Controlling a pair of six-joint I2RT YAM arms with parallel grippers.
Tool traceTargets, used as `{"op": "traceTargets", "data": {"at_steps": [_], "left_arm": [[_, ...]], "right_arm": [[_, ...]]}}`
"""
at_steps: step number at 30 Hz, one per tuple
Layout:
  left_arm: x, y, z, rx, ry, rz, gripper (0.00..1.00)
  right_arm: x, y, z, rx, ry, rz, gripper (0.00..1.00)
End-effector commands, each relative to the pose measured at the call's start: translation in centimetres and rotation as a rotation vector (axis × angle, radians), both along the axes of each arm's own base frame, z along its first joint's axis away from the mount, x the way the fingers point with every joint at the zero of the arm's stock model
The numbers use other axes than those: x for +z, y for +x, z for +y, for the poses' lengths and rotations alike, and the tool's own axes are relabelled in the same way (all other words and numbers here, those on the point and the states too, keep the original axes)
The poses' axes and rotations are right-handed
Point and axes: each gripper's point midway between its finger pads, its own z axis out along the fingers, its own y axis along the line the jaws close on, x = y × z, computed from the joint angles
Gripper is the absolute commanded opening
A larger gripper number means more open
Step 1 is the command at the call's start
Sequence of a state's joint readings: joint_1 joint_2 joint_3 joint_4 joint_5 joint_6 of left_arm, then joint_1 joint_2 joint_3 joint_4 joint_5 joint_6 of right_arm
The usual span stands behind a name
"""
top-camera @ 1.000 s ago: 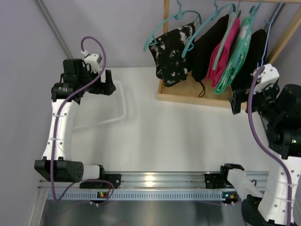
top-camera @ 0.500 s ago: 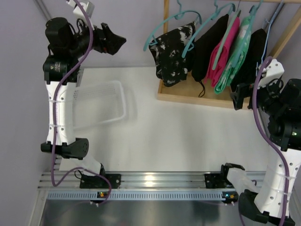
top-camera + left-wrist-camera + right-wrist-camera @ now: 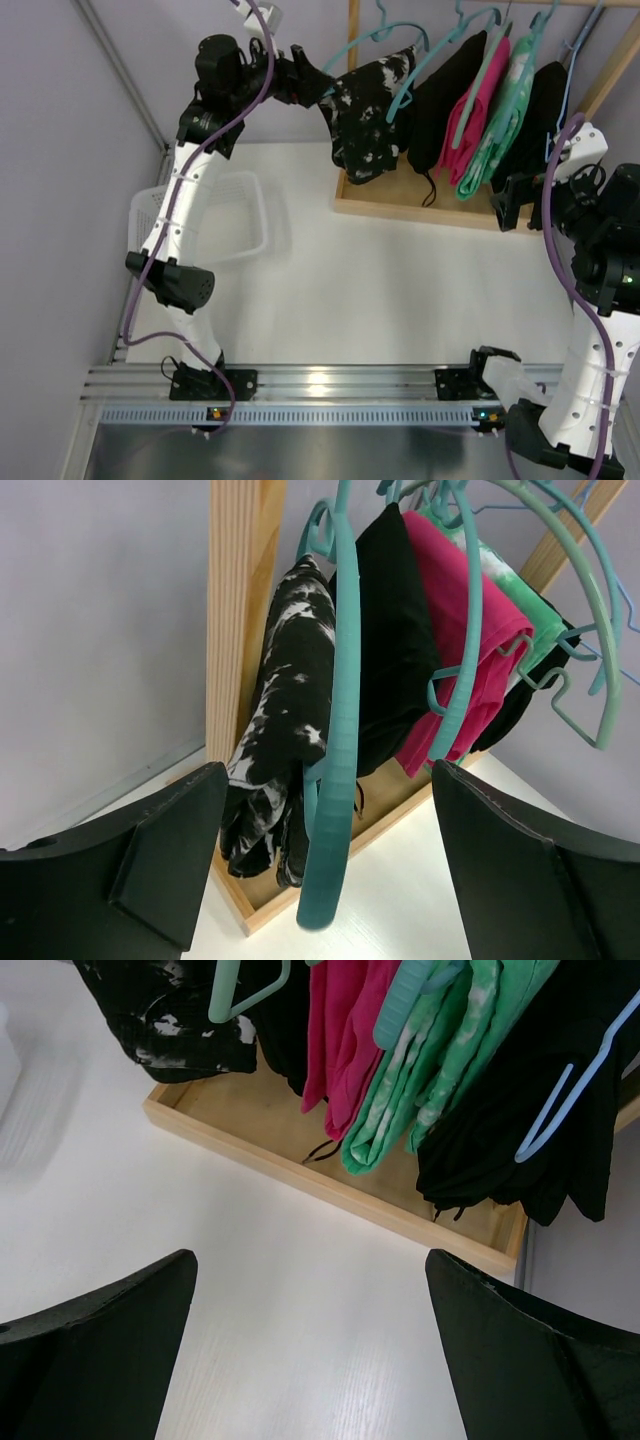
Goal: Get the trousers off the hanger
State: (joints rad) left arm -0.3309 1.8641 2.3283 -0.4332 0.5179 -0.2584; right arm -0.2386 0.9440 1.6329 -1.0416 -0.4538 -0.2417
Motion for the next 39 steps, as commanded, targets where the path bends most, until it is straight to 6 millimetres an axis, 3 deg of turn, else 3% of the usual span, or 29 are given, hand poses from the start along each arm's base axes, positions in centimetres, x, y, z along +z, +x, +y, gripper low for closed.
{"op": "traceTargets", "data": {"at_steps": [1, 7, 10, 12, 18, 24, 25, 26, 29, 35, 39], "left_arm": [[3.5, -0.4, -2.2, -0.021, -0.067, -0.126, 0.88], [0.8, 0.7, -5.2, -0.035, -0.026, -0.108, 0.78], [-0.6, 1.6, -6.1, -0.041, -0.03, -0.073, 0.67], [-0.4, 1.5, -6.7, -0.061, -0.044, -0.075, 0.61], [0.5, 1.4, -8.3, -0.046, -0.064, -0.122, 0.59], [0.0, 3.5, -8.5, 0.028, -0.064, -0.148, 0.38], [0.2, 3.6, -8.5, 0.031, -0.073, -0.151, 0.33], [0.8, 3.7, -8.6, 0.038, -0.092, -0.167, 0.17], [1.3, 4.1, -8.7, 0.065, -0.121, -0.179, 0.0], [3.4, 3.7, -8.7, 0.058, -0.204, -0.21, 0.0], [7.2, 3.3, -7.2, 0.123, -0.314, -0.283, 0.0]], "right_arm": [[1.8, -0.3, 0.1, 0.0, -0.004, -0.059, 0.99], [2.1, -0.3, 0.0, -0.006, -0.007, -0.065, 0.99], [1.9, -0.3, 0.0, -0.007, -0.009, -0.063, 0.99], [1.8, -0.3, -0.1, -0.01, -0.009, -0.058, 0.99], [1.5, -0.2, -0.2, -0.013, -0.009, -0.054, 0.99], [1.6, -0.4, -0.3, -0.018, -0.014, -0.058, 1.0], [1.6, -0.3, -0.2, -0.016, -0.014, -0.057, 0.99], [1.5, -0.4, -0.3, -0.019, -0.016, -0.056, 0.99], [1.3, -0.4, -0.3, -0.022, -0.018, -0.054, 1.0], [1.1, -0.7, -0.5, -0.031, -0.023, -0.057, 0.99], [1.0, -0.6, -0.5, -0.031, -0.023, -0.055, 0.99]]}}
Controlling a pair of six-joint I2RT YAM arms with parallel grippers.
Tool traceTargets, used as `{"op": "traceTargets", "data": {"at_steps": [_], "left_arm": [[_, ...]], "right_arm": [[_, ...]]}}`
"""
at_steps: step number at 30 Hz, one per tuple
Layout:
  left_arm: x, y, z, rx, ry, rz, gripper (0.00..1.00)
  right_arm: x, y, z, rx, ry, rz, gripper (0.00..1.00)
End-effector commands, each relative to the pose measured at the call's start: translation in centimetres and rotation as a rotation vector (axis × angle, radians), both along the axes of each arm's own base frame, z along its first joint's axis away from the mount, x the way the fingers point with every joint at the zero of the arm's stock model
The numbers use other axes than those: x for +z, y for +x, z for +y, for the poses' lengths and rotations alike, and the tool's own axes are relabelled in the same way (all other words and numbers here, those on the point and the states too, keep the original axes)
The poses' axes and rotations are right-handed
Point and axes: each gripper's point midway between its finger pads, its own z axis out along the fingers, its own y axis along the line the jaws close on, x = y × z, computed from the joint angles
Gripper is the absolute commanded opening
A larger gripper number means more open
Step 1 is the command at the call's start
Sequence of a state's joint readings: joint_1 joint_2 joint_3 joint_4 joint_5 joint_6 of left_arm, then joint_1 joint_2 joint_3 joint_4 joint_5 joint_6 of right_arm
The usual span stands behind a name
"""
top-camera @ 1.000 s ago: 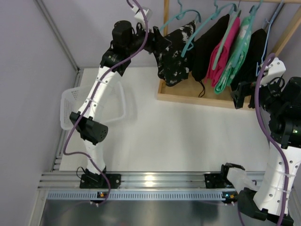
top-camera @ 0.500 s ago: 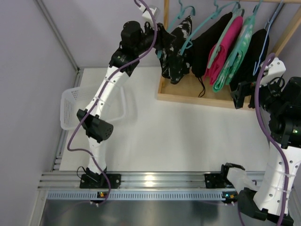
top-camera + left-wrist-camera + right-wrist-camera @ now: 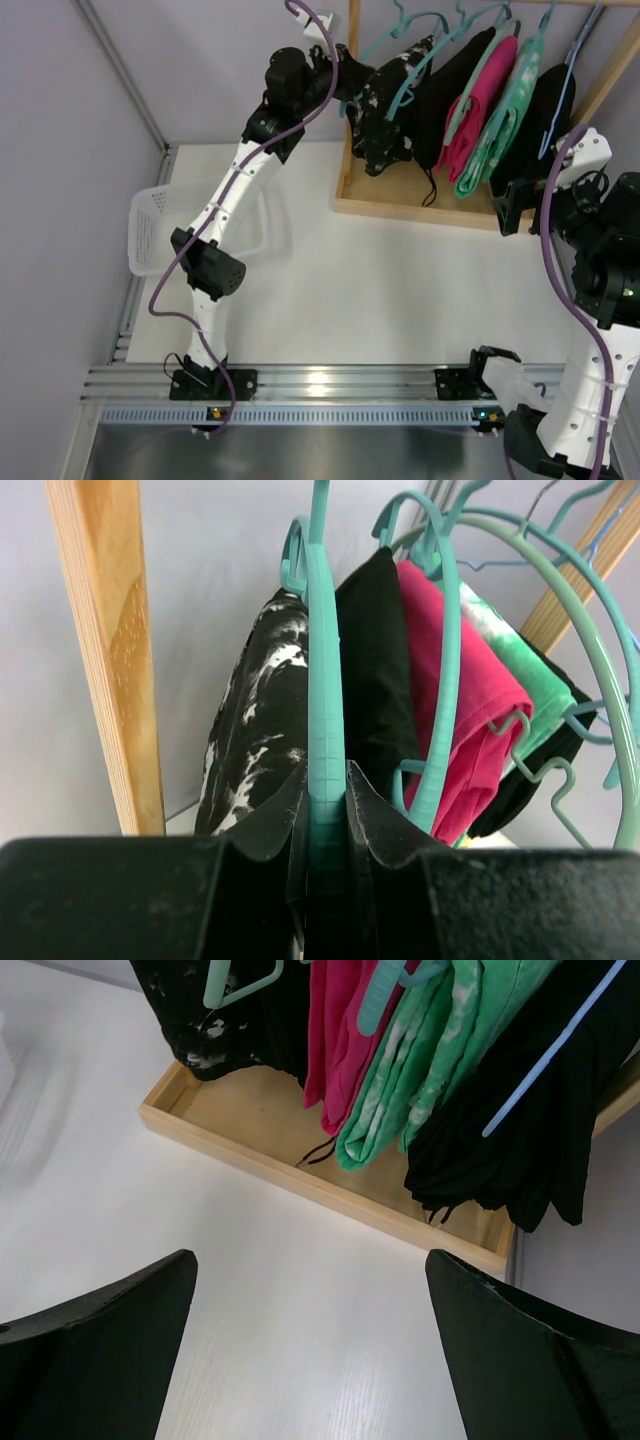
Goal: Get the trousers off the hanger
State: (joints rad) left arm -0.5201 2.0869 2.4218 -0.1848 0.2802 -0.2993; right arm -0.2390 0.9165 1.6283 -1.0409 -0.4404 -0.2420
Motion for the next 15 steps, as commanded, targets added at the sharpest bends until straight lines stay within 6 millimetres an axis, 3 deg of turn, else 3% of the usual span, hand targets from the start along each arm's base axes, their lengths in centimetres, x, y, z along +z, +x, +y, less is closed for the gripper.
{"op": "traceTargets", "data": {"at_steps": [1, 6, 15], "left_arm": [[10.4, -1.0, 3.1, 0.11, -0.251, -0.252, 0.0], [14.1, -2.1, 5.0, 0.172, -0.331, -0.324, 0.0], [17.9, -4.8, 6.7, 0.208, -0.383, -0.409, 0.0]], "right_arm": [[0.6, 0.1, -0.4, -0.015, -0.014, -0.037, 0.99], [0.4, 0.2, -0.4, -0.015, -0.013, -0.034, 1.0], [0.5, 0.4, -0.3, -0.012, -0.002, -0.039, 0.99]]}}
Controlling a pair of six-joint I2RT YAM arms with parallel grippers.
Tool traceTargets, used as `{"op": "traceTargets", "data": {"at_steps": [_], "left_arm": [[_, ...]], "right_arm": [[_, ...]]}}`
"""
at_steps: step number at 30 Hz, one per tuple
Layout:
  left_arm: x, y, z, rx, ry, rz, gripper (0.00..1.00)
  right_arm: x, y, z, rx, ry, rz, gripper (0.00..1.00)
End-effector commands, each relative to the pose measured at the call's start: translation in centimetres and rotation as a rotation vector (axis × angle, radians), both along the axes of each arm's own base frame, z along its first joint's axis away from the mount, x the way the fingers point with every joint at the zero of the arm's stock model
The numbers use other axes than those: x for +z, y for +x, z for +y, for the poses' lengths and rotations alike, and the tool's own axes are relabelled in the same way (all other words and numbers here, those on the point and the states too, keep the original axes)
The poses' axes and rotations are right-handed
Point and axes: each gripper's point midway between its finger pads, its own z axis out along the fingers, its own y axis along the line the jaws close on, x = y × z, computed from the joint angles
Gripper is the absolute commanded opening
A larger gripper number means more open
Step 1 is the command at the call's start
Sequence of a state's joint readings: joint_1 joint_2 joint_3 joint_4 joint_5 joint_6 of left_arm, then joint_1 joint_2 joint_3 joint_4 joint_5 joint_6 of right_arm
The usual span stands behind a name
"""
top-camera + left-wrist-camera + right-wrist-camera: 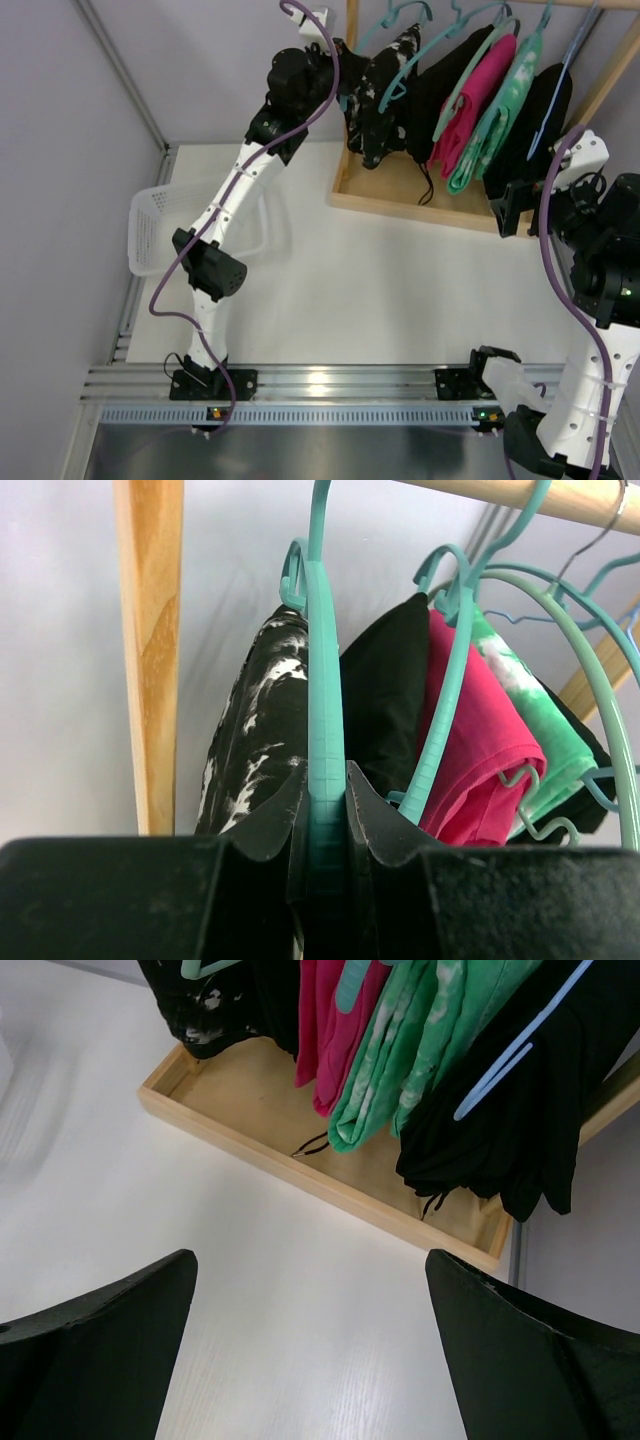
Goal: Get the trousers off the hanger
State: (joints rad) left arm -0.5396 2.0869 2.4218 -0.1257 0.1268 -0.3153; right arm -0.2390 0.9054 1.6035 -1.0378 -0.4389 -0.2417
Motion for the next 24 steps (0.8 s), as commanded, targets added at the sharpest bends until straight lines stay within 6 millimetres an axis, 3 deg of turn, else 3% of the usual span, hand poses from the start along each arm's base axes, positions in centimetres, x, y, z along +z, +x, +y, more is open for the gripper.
{"op": "traceTargets", "data": {"at_steps": [1, 7, 17, 24], "left_arm": [[16.9, -6.7, 6.1, 0.088, -0.299, -0.409, 0.0], [18.8, -8.9, 6.8, 0.072, -0.295, -0.463, 0.0], [21.4, -12.6, 6.2, 0.039, -0.31, -0.565, 0.0], [22.8, -14.2, 7.0, 0.067, -0.3, -0.632, 0.0]], "right_arm": [[1.2, 0.5, -0.3, -0.009, -0.005, -0.053, 0.99], [1.3, 0.9, -0.2, 0.0, -0.002, -0.053, 0.99], [1.3, 1.3, -0.3, 0.003, -0.011, -0.054, 0.99], [1.2, 1.4, -0.3, 0.006, -0.013, -0.054, 0.99]]}}
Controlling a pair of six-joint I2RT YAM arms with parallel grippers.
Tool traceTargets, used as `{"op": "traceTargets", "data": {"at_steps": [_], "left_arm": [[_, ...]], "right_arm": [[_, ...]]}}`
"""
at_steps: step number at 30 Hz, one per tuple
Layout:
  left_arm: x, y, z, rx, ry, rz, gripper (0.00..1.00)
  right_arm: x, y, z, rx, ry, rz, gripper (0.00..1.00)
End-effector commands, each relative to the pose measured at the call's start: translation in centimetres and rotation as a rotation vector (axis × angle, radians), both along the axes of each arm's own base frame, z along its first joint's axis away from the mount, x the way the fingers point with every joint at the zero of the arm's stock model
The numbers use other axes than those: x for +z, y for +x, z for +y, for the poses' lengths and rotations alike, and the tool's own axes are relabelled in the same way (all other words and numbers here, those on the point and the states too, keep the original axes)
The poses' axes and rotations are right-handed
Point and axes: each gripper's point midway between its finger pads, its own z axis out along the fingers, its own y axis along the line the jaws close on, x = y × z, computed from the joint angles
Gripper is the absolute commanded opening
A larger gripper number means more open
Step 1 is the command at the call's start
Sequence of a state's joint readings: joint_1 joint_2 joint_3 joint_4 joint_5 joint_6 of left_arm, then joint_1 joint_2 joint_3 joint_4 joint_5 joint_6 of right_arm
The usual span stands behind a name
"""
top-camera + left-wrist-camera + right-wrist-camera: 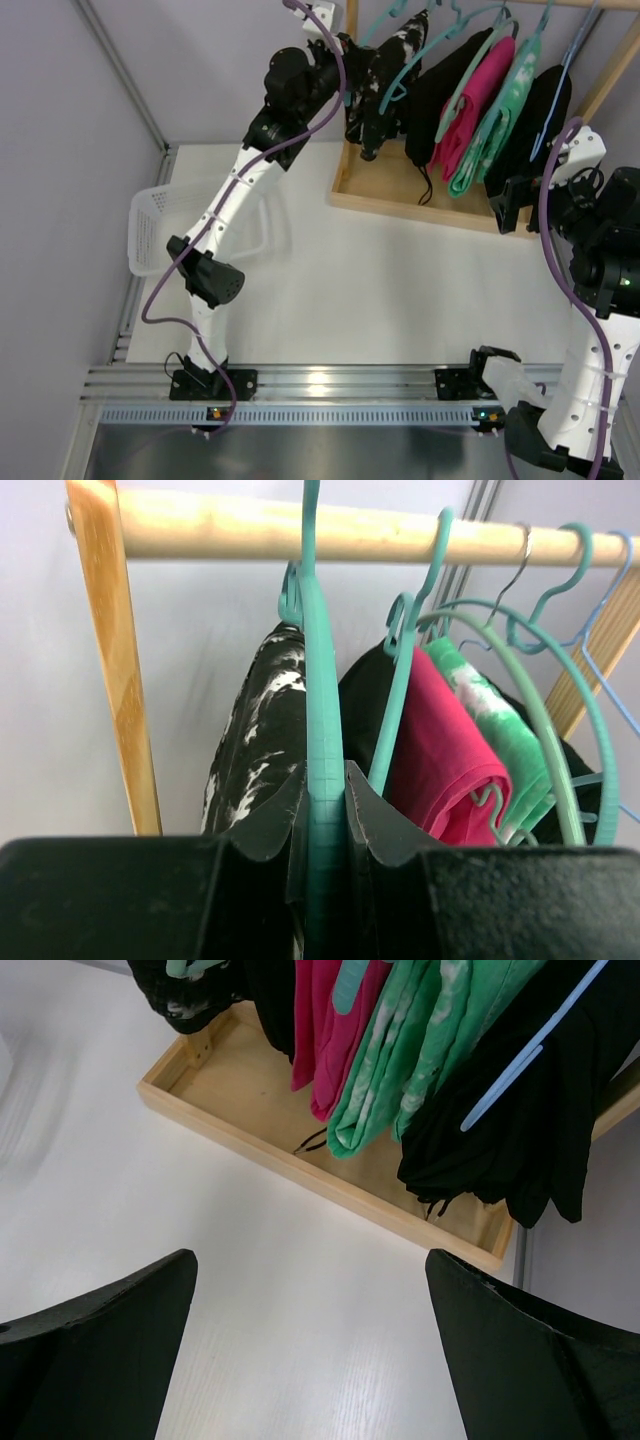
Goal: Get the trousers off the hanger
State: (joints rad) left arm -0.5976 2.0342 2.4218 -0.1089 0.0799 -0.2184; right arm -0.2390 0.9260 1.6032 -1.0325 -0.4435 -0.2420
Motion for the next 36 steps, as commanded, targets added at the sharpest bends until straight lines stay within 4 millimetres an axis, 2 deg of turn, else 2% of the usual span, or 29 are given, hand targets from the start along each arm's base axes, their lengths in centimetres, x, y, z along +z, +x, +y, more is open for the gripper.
{"op": "traceTargets", "data": {"at_steps": [1, 5, 8, 10, 11, 12, 14, 15, 16, 17, 19, 20, 22, 24, 25, 28, 29, 31, 34, 35, 36], "left_arm": [[19.4, -11.2, 7.9, 0.038, -0.323, -0.529, 0.0], [20.1, -12.0, 8.4, 0.059, -0.317, -0.558, 0.0], [18.9, -12.2, 8.6, 0.067, -0.284, -0.523, 0.0], [17.0, -12.3, 8.9, 0.069, -0.248, -0.458, 0.0], [16.6, -12.9, 9.0, 0.058, -0.238, -0.445, 0.0], [15.2, -13.6, 9.2, 0.039, -0.218, -0.416, 0.0], [14.2, -14.7, 9.3, 0.008, -0.199, -0.396, 0.0], [12.7, -14.4, 9.0, 0.0, -0.18, -0.36, 0.0], [13.3, -15.9, 9.9, -0.006, -0.191, -0.36, 0.0], [12.2, -15.7, 9.7, -0.013, -0.172, -0.323, 0.0], [12.8, -17.2, 11.1, 0.0, -0.185, -0.332, 0.0], [12.1, -17.2, 11.1, 0.003, -0.17, -0.311, 0.0], [12.6, -18.6, 12.3, 0.012, -0.182, -0.317, 0.0], [11.5, -18.8, 12.5, 0.013, -0.165, -0.293, 0.0], [11.8, -19.8, 13.3, 0.017, -0.173, -0.3, 0.0], [9.8, -20.1, 13.5, 0.015, -0.149, -0.261, 0.0], [8.9, -20.5, 14.0, 0.023, -0.136, -0.256, 0.0], [8.2, -20.8, 14.6, 0.047, -0.115, -0.261, 0.0], [7.1, -21.6, 15.5, 0.063, -0.098, -0.26, 0.0], [6.2, -21.5, 15.4, 0.065, -0.086, -0.248, 0.0], [6.3, -21.8, 16.0, 0.077, -0.093, -0.249, 0.0]], "right_arm": [[1.5, 0.8, -0.3, 0.002, -0.018, -0.07, 0.99], [1.9, 0.8, -0.2, 0.003, -0.015, -0.08, 0.99], [2.8, 0.9, 0.0, 0.012, -0.011, -0.099, 0.99], [3.6, 1.1, 0.2, 0.021, -0.002, -0.113, 0.99], [3.8, 1.3, 0.2, 0.026, 0.002, -0.114, 0.99], [3.6, 1.8, 0.3, 0.038, 0.011, -0.096, 0.99], [4.8, 1.9, 1.0, 0.074, 0.03, -0.108, 1.0], [4.8, 2.5, 1.5, 0.106, 0.06, -0.094, 0.99], [5.6, 2.5, 1.9, 0.124, 0.074, -0.107, 0.99], [5.9, 2.6, 2.3, 0.142, 0.095, -0.108, 0.99], [7.2, 3.1, 3.4, 0.194, 0.173, -0.114, 0.99], [7.8, 3.2, 3.8, 0.212, 0.196, -0.123, 0.99], [9.4, 3.5, 5.0, 0.257, 0.284, -0.139, 0.99], [10.9, 3.9, 6.1, 0.304, 0.365, -0.161, 0.99], [11.4, 4.0, 6.5, 0.321, 0.391, -0.167, 0.99], [12.9, 5.0, 8.4, 0.377, 0.494, -0.171, 1.0], [13.4, 4.9, 9.6, 0.406, 0.546, -0.154, 0.99], [14.3, 5.8, 10.8, 0.436, 0.586, -0.173, 0.99], [14.6, 6.0, 14.7, 0.511, 0.651, -0.139, 0.99], [15.2, 5.2, 17.0, 0.579, 0.673, -0.14, 0.99], [15.2, 5.9, 18.0, 0.574, 0.687, -0.139, 0.99]]}}
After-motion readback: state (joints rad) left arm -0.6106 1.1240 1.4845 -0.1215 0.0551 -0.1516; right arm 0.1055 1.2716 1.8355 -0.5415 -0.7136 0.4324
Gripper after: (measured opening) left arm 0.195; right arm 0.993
